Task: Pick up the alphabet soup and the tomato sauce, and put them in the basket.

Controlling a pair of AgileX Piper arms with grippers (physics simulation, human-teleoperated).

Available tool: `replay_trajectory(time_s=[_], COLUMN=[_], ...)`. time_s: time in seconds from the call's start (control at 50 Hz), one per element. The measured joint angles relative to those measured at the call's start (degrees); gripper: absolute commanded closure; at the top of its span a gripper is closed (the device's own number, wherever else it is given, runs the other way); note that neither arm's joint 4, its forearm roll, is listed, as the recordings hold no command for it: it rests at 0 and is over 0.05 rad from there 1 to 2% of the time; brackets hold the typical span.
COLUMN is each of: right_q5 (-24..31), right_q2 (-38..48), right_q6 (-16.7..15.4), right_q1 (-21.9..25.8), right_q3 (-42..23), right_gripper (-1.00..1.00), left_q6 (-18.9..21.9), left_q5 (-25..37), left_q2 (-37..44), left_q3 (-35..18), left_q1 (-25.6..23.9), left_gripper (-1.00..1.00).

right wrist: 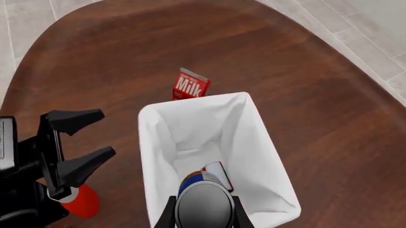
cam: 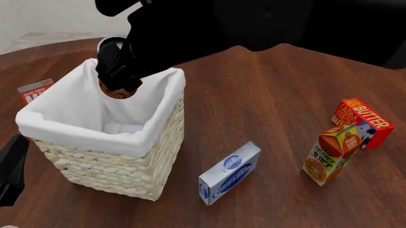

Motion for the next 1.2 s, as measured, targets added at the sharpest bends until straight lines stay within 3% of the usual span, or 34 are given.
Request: replay_trajectory(time_s=[0.66, 1.2], right_q5=[-2.49, -3.83], right_q2=[3.44, 7.58], right_q6=[0.44, -1.57], right_q1=[1.31, 0.55], right_q3=[1.55, 1.8], right_gripper=[1.0, 1.0], left_q6=[-0.58, -1.14], left_q5=[0.01, -0.06], left_q2=[0.0, 0.0], left_q3=[0.01, 0.06], left_q1=[0.02, 0.13], left_gripper=[-1.0, -1.0])
